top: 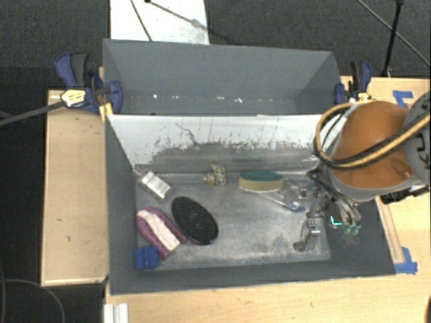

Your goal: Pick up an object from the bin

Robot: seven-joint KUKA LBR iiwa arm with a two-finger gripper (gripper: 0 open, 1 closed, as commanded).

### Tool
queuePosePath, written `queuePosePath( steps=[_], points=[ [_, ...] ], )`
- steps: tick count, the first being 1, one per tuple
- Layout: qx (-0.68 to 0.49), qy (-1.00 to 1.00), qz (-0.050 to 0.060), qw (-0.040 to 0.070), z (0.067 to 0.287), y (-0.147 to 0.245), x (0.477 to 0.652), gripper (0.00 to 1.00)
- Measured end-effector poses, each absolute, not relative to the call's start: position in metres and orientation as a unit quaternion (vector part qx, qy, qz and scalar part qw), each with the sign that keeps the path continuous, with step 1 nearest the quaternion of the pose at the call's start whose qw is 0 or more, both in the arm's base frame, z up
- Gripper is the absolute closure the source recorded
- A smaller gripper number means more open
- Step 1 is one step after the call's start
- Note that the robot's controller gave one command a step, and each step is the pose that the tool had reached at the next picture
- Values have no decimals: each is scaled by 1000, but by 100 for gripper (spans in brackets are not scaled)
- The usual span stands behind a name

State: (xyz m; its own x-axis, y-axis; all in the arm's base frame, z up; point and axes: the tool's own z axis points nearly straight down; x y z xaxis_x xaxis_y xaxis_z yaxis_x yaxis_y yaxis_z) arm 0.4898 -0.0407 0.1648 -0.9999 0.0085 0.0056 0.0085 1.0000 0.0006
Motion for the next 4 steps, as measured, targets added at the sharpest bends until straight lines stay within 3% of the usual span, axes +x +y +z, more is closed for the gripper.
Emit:
queuePosePath(
  steps=[1,2,3,4],
  points=[
    [123,-992,1,-1,87,-119,554,0],
    [92,-996,0,-5,71,-128,564,0],
    [49,-999,0,0,72,-137,529,0],
    [-15,-1000,-1,-4,71,-104,577,0]
  ],
)
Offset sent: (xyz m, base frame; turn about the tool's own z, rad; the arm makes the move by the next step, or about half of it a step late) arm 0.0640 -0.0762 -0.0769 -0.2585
